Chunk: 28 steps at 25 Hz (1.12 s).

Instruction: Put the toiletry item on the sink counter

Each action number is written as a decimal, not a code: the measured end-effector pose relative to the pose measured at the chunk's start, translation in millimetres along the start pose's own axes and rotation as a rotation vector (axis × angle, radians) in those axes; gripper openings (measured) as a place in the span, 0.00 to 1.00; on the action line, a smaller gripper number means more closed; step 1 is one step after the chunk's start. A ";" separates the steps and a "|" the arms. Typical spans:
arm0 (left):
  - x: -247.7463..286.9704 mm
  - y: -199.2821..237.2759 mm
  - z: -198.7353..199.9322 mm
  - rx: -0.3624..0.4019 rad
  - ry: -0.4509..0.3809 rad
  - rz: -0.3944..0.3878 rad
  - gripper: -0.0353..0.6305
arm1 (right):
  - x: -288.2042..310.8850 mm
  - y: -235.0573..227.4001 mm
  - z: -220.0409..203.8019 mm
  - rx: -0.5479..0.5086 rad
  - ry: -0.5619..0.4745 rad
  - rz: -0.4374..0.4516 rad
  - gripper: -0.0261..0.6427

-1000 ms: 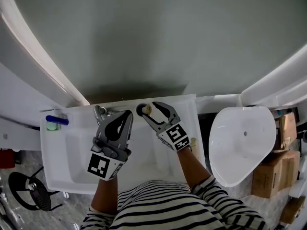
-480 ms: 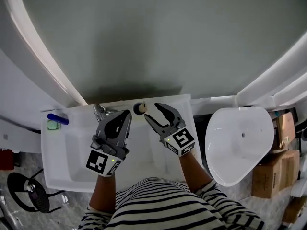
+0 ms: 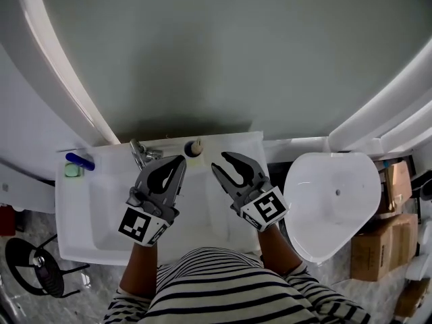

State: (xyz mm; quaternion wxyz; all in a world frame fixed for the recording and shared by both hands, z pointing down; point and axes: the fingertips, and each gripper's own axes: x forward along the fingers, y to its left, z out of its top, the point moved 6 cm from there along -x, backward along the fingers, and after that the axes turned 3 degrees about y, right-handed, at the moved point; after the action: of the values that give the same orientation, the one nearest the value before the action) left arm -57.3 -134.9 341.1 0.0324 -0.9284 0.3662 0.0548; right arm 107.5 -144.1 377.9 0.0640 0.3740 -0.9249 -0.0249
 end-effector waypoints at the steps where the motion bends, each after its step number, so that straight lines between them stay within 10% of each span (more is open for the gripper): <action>1: -0.6 -2.0 1.4 0.003 -0.001 -0.005 0.06 | -4.2 1.0 2.0 -0.004 -0.004 -0.002 0.21; 28: -15.9 -37.9 -11.6 -0.059 0.025 -0.062 0.06 | -41.6 39.1 25.0 -0.023 -0.055 0.059 0.05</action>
State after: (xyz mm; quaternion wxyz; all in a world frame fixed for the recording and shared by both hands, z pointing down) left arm -42.0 -97.6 355.3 0.0019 -0.9404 0.3358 0.0528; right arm 106.8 -87.1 352.6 0.0435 0.3448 -0.9366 -0.0437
